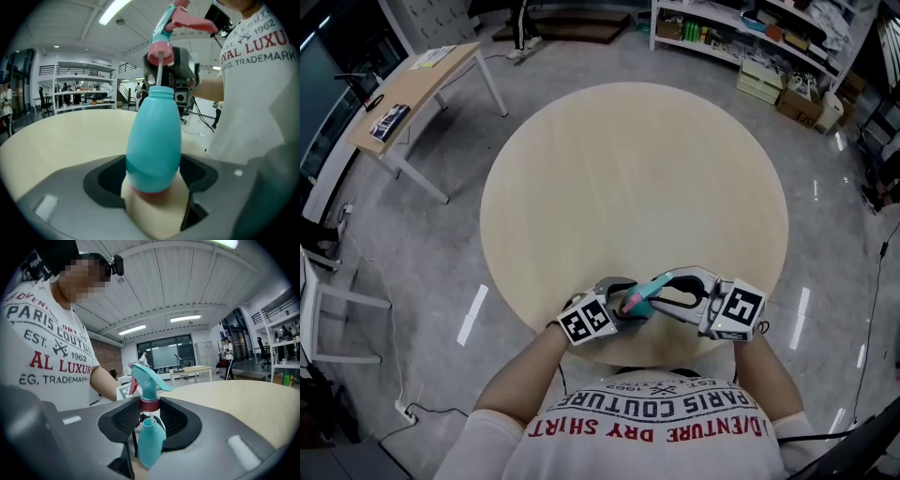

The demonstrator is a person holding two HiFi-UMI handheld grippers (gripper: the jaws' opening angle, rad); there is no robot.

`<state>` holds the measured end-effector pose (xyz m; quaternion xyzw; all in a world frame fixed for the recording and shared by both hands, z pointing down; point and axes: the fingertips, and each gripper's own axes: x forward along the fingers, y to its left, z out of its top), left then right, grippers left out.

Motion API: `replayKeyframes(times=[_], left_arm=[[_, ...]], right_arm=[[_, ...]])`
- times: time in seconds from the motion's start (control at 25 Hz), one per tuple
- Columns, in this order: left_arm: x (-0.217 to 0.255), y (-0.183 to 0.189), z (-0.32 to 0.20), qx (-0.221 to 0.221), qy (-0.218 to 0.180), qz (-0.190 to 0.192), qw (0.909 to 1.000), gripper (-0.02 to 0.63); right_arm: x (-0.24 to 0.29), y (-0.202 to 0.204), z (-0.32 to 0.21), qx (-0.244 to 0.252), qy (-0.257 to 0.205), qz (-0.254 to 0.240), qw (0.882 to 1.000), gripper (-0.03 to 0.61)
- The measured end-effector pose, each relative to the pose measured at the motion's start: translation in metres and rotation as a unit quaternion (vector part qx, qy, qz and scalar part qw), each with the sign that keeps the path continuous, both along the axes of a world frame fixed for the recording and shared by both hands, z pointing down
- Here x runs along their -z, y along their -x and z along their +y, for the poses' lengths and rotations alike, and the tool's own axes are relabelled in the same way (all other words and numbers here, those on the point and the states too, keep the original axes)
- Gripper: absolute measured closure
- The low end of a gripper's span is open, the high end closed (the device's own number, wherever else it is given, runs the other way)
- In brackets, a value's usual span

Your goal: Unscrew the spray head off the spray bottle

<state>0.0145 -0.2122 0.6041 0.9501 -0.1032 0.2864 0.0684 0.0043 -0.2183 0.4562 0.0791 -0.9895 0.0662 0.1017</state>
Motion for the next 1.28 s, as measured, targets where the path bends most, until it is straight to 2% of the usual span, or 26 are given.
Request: replayKeyframes(times=[0.36,0.48,0.56,0.64,0.76,0.84,0.92,1.08,1.28], left_arm=[[0.0,0.006,-0.001,0.035,0.001,0.005,0.9994,0.261],[0.001,0.006,-0.002,0.04,-0.001,0.006,0.9992,0.26],[0.003,0.006,-0.002,0.045,-0.002,0.008,0.999,0.261],[0.004,0.003,-0.001,0.048,-0.003,0.009,0.9988,0.261],[0.007,0.002,-0.001,0.051,-0.004,0.016,0.9985,0.26],[0.007,0.004,-0.001,0.052,-0.005,0.021,0.9984,0.261],[0.007,0.004,-0.002,0.051,-0.005,0.023,0.9984,0.261],[0.004,0.006,-0.001,0.051,-0.003,0.026,0.9984,0.261],[0.007,0.005,-0.005,0.055,-0.014,0.041,0.9976,0.261]], right_arm=[[0.104,-0.037,-0.012,-0.051,0.024,-0.079,0.995,0.448],[0.112,-0.058,-0.028,-0.087,0.059,-0.084,0.991,0.448],[0.087,-0.069,-0.044,-0.118,0.103,-0.057,0.986,0.448],[0.036,-0.076,-0.056,-0.151,0.151,-0.001,0.977,0.448],[-0.047,-0.079,-0.071,-0.202,0.221,0.076,0.951,0.446],[-0.087,-0.079,-0.077,-0.234,0.261,0.093,0.932,0.446],[-0.115,-0.077,-0.082,-0.258,0.288,0.099,0.917,0.446],[-0.149,-0.071,-0.086,-0.282,0.281,0.147,0.905,0.446],[-0.167,-0.07,-0.095,-0.322,0.266,0.176,0.892,0.446]])
